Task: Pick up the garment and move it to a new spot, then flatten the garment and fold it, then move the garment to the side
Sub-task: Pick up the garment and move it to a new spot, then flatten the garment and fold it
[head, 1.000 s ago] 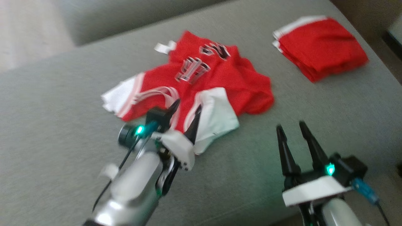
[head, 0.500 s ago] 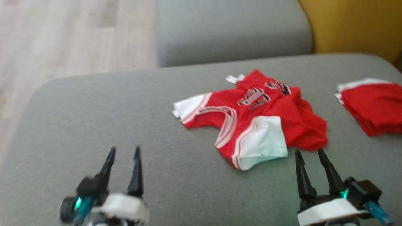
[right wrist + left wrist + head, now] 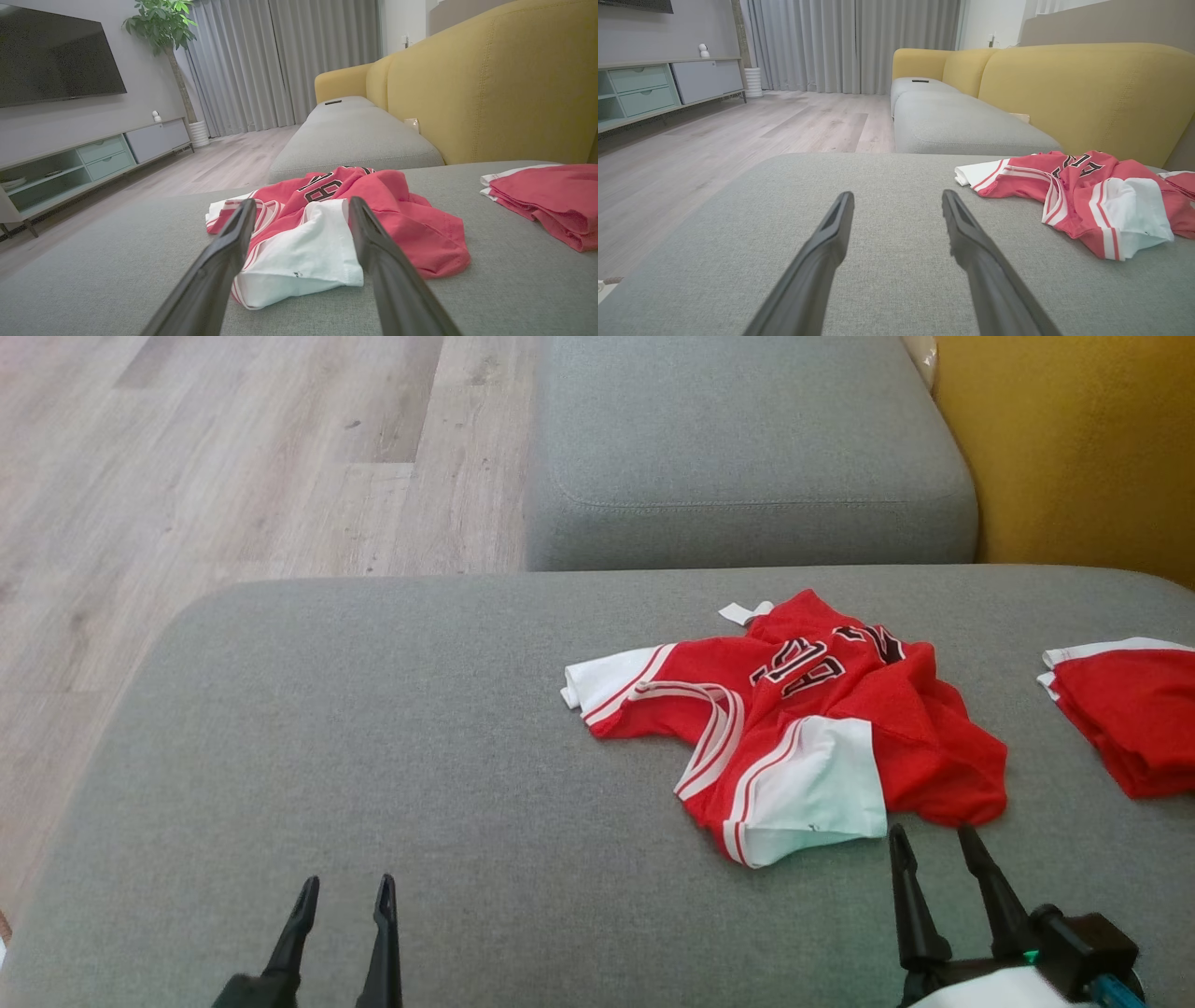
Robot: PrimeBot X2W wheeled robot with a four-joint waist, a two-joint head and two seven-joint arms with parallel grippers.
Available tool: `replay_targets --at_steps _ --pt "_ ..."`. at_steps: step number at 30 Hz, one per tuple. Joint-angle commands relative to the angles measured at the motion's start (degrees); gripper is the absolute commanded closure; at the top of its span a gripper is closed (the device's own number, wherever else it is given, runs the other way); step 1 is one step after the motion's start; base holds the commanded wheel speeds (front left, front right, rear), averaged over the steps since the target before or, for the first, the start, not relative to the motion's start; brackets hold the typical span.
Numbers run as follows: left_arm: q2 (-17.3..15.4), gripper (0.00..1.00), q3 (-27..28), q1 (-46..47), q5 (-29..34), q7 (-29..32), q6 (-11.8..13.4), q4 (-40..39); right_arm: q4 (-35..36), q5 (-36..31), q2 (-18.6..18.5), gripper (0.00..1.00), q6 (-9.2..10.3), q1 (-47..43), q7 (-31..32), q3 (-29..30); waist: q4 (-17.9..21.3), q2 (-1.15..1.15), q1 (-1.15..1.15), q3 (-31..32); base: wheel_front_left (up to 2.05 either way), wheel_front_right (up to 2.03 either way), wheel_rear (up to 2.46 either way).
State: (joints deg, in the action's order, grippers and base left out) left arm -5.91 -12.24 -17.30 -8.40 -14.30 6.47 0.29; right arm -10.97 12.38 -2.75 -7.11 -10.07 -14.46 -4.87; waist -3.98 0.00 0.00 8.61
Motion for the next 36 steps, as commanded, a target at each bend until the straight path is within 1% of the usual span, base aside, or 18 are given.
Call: replay_targets --at_steps 1,12,24,32,36 --pt "0.79 0.00 2.39 3.22 0.84 -0.70 -0.48 -2.16 2.09 -0.34 -0.37 0.00 -0.37 1.78 -0.53 -0.84 -0.11 0.00 0.00 -0.02 0.00 0.00 0.00" --pt "2.34 0.00 4.69 3.88 2.95 -0.70 -2.71 -1.87 1.90 -0.80 -0.22 0.00 -0.37 1.63 -0.53 -0.75 0.30 0.00 0.00 -0.05 0.00 0.00 0.00" --pt "2.85 0.00 4.91 4.44 4.25 -0.70 -3.82 -1.94 1.24 -1.35 -0.19 0.00 -0.37 1.67 -0.53 -1.53 0.57 0.00 0.00 -0.23 0.00 0.00 0.00" --pt "2.96 0.00 4.81 4.52 3.97 -0.70 -4.05 -1.92 1.18 -1.37 -0.40 0.00 -0.37 1.58 -0.53 -1.75 0.39 0.00 0.00 -0.56 0.00 0.00 0.00" --pt "3.00 0.00 3.72 5.49 2.15 -0.70 -4.55 -0.41 1.03 -0.92 -0.42 0.00 -0.37 1.68 -0.53 -2.33 1.03 0.00 0.00 -1.38 0.00 0.00 0.00"
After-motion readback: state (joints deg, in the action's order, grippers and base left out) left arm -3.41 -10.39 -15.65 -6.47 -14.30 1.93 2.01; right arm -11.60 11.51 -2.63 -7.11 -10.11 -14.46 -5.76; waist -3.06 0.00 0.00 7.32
